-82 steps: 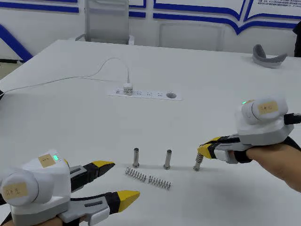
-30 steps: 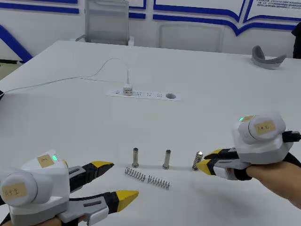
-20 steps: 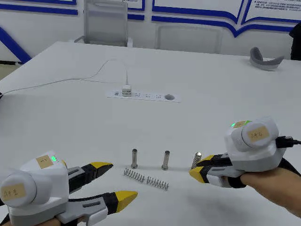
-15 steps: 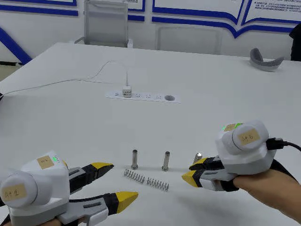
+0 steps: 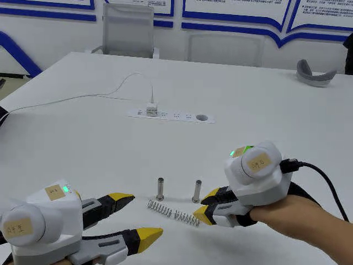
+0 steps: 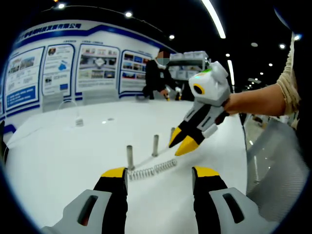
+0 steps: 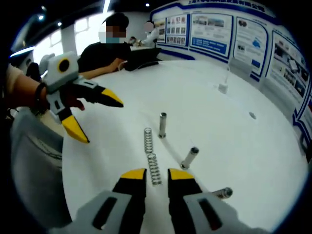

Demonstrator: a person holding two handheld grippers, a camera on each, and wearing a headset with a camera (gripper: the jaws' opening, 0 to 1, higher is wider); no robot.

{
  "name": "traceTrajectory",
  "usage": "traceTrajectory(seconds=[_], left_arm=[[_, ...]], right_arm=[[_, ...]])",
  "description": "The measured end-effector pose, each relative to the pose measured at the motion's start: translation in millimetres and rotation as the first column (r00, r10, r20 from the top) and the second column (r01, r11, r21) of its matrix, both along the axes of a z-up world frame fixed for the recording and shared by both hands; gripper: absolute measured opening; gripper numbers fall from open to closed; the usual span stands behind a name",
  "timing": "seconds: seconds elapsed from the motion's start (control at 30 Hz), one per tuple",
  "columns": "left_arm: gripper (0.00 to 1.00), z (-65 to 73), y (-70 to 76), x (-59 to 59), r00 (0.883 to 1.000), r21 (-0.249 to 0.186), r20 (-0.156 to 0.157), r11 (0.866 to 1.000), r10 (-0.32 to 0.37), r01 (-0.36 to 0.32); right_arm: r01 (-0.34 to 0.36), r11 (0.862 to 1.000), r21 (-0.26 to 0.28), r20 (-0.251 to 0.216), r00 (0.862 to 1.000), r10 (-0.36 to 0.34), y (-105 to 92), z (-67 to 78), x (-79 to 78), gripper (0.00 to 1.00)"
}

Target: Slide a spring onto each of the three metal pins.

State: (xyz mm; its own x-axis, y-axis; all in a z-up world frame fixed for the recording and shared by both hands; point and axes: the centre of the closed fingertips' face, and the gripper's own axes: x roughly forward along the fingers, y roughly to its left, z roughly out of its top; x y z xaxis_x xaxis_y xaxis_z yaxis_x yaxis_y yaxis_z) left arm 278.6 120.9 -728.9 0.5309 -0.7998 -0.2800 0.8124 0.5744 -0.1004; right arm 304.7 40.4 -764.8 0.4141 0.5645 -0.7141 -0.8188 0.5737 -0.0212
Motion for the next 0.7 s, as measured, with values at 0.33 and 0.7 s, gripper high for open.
traceTrajectory(seconds=[0.33, 0.7], left_arm=[[0.54, -0.9, 0.5, 0.1, 1.0, 0.001, -0.003, 1.0, 0.004, -0.004], [0.53, -2.3, 1.8, 0.6, 1.0, 0.002, -0.007, 1.0, 0.011, -0.011]], right_arm=[[-0.081, 0.995, -0.061, -0.01, 0.997, 0.081, 17.6, -12.8, 2.9, 0.17], [-0.14, 0.985, -0.1, -0.037, 0.99, 0.137, 28.3, -25.0, 6.8, 0.16]])
